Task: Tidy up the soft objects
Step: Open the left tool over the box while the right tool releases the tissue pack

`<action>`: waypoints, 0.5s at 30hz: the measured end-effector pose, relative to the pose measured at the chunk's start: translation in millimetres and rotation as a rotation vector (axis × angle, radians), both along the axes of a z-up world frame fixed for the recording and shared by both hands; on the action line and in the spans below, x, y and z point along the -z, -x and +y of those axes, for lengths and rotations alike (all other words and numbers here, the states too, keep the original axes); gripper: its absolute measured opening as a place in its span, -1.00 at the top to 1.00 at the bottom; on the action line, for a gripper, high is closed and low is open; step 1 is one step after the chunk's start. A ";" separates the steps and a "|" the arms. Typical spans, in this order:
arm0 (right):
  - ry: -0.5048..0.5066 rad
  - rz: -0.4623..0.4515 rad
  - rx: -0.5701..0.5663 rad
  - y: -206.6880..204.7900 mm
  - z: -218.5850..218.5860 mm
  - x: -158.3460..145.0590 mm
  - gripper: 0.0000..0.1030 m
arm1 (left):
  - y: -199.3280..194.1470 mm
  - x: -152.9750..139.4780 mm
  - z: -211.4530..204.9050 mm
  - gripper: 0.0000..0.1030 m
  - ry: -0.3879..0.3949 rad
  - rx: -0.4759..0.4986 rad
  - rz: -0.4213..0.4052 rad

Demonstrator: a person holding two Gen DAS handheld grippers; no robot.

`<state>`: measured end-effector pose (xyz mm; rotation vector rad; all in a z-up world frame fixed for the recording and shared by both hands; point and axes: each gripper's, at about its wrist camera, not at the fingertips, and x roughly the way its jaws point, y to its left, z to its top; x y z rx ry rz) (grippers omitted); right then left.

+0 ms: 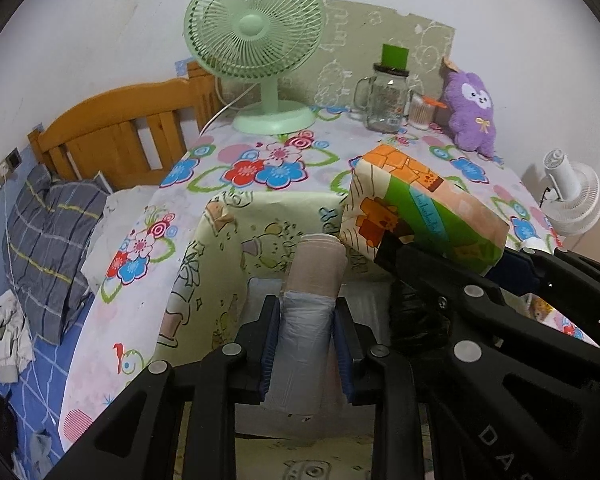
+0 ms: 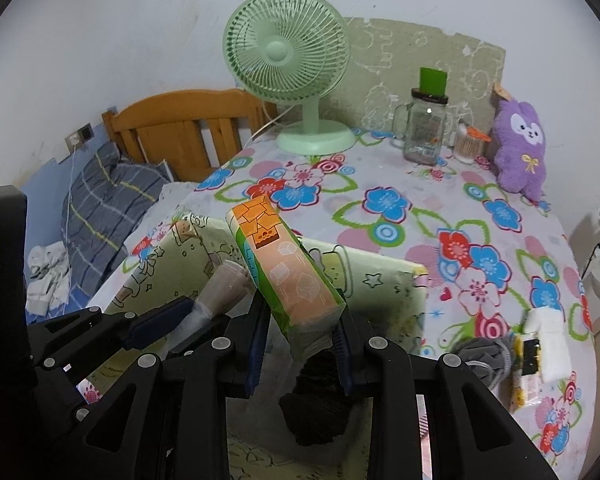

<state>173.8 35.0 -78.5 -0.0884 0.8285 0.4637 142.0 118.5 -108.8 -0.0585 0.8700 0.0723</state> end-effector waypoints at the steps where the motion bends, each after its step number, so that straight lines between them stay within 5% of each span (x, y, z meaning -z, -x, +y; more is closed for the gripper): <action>1: 0.001 0.005 -0.003 -1.4 1.3 1.3 0.36 | -1.1 1.3 1.2 0.43 -0.001 -0.004 0.003; 11: 0.027 0.035 -0.022 -12.7 8.1 9.8 0.32 | -4.7 4.7 4.9 0.36 0.012 -0.012 0.011; 13: 0.027 0.046 -0.021 -14.6 7.7 10.8 0.19 | -5.3 4.3 4.5 0.28 0.022 -0.006 0.013; 15: 0.030 0.052 -0.008 -15.5 6.6 11.9 -0.20 | -4.8 3.4 3.0 0.16 0.034 0.008 0.013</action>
